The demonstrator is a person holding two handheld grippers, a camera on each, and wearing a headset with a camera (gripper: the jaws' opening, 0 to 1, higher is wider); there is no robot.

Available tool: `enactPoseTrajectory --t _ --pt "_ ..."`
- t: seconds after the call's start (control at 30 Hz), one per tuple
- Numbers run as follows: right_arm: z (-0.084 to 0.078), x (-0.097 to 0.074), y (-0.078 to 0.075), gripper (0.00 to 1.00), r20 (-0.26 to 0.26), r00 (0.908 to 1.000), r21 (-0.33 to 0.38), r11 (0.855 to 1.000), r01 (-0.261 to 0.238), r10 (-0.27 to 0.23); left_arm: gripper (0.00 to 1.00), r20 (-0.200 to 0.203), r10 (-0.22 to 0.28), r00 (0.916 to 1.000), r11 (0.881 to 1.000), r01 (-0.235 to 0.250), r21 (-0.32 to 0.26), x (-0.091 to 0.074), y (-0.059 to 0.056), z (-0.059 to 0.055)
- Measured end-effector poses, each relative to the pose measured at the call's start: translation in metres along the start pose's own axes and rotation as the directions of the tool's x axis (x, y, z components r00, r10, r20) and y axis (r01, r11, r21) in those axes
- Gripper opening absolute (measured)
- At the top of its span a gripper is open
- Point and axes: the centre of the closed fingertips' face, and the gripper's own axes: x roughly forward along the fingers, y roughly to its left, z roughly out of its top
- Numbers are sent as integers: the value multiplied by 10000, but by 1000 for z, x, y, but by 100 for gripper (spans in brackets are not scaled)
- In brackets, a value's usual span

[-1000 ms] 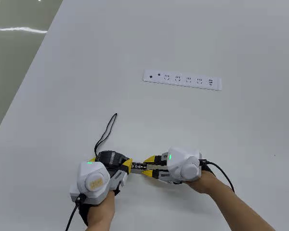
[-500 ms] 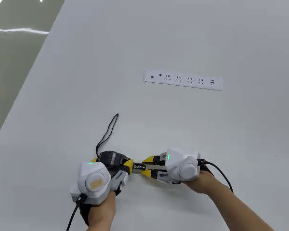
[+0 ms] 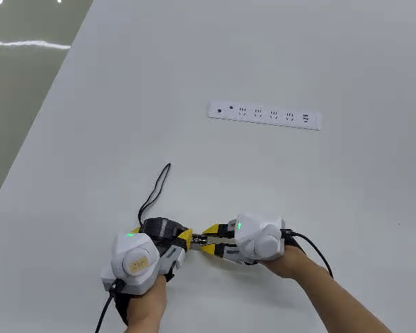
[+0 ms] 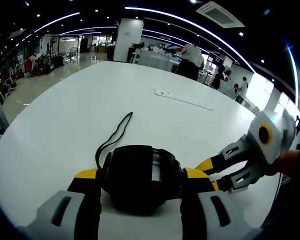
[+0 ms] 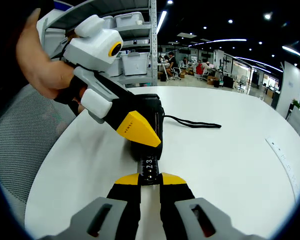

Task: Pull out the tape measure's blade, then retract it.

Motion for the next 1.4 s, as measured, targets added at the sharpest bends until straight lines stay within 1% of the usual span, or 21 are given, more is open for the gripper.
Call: enactPoseTrajectory --t 0.87,1.4 --pt "9 12 1 13 42 10000 -11 10000 -40 41 61 -32 -115 9999 9999 114 -127 1 4 1" --pt "13 18 2 13 17 10000 -68 9999 -87 87 61 -53 -167 9998 9997 166 -200 -1 3 1"
